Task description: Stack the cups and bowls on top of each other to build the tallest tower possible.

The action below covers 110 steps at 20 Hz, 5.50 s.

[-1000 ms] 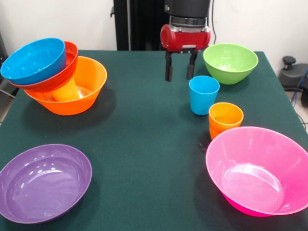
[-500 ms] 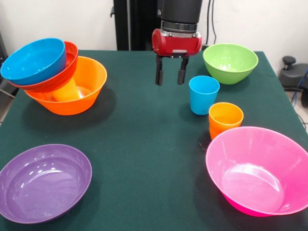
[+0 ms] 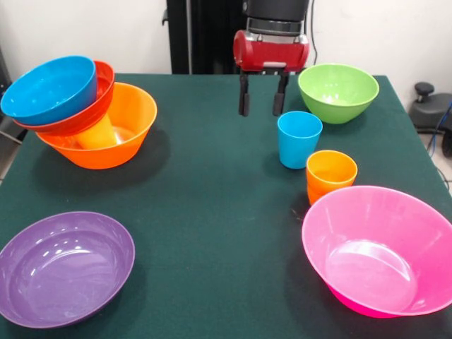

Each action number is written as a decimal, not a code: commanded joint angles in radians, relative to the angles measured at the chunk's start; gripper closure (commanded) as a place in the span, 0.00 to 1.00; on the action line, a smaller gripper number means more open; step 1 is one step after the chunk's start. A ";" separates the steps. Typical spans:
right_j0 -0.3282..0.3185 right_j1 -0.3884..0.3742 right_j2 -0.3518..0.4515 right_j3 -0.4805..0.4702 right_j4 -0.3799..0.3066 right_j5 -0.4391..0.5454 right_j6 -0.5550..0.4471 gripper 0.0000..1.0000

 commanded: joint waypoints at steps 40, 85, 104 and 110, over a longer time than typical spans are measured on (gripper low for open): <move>0.007 -0.030 0.099 0.329 0.049 -0.068 0.050 0.00; 0.186 0.144 -0.107 0.207 0.065 -0.282 0.097 0.00; 0.168 0.192 -0.073 0.194 0.082 -0.318 0.108 0.00; 0.156 0.171 -0.049 0.209 0.089 -0.302 0.111 0.00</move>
